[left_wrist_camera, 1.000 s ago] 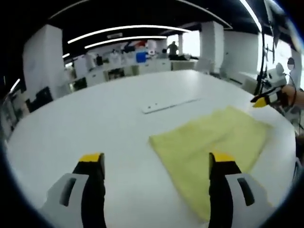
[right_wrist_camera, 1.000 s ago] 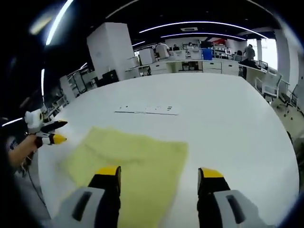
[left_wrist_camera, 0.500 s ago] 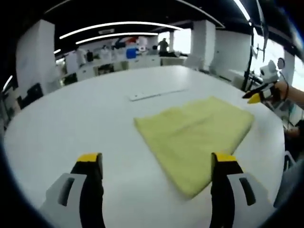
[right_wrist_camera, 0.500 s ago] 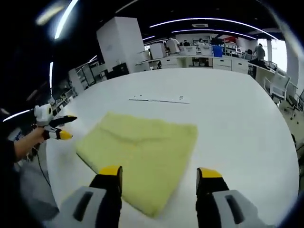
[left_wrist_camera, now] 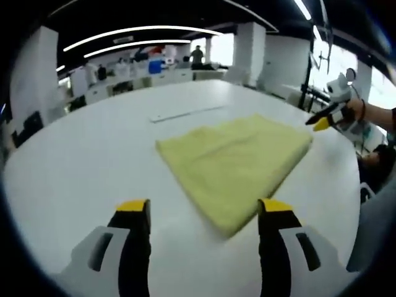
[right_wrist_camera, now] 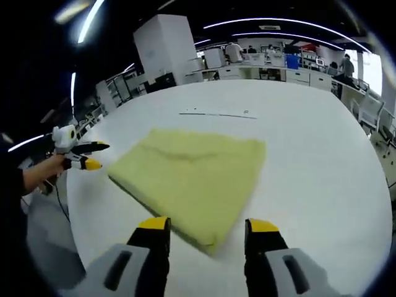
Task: Fold the garment on the visible template until the final outline fits inside the template.
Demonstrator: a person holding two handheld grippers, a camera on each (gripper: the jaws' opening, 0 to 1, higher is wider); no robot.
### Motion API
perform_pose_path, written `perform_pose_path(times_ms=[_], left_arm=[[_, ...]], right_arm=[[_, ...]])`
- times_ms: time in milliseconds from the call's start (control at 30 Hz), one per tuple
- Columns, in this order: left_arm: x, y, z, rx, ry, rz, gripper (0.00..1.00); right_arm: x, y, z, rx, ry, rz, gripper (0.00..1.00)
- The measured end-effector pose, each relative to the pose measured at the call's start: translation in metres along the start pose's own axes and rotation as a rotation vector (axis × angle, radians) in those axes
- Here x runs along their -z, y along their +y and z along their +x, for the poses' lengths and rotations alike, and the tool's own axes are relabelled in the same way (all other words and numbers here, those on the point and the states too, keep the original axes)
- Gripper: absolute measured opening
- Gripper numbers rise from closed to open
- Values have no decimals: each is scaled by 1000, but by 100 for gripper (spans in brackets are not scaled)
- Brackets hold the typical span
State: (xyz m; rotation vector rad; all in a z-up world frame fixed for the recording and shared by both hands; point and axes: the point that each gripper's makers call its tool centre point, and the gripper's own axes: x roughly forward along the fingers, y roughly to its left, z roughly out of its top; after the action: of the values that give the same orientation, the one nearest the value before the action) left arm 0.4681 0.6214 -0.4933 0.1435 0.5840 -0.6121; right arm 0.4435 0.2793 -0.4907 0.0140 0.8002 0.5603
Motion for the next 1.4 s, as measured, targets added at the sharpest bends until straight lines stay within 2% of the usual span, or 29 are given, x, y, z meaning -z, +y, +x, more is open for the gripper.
perform_pose_path(times_ms=[133, 233, 367, 700, 800, 867, 1067, 1200, 1300, 1400], left_arm=[[7, -5, 1, 16, 19, 14, 57], [18, -11, 2, 43, 63, 41, 52], [24, -16, 5, 48, 78, 68, 46], [31, -17, 9, 46, 101, 60, 35], [34, -17, 10, 49, 111, 51, 29], [37, -17, 10, 48, 125, 44, 24], [38, -20, 11, 64, 130, 28, 11], [39, -22, 12, 65, 137, 27, 3], [39, -21, 12, 60, 138, 21, 1], [38, -21, 11, 59, 137, 28, 1]], right_arm=[[7, -4, 3, -2, 9, -6, 38], [14, -4, 5, -15, 22, -3, 34], [21, -7, 6, -11, 31, -4, 31], [31, -11, 6, -1, 30, -2, 19], [32, -11, 6, 3, 25, -8, 13], [27, -11, 7, -2, -14, -12, 8], [33, -12, 8, -2, 8, -43, 0], [31, -14, 7, 5, 0, -64, 0], [29, -19, 4, 8, 1, -142, 0], [24, -20, -1, -1, -15, -153, 0]])
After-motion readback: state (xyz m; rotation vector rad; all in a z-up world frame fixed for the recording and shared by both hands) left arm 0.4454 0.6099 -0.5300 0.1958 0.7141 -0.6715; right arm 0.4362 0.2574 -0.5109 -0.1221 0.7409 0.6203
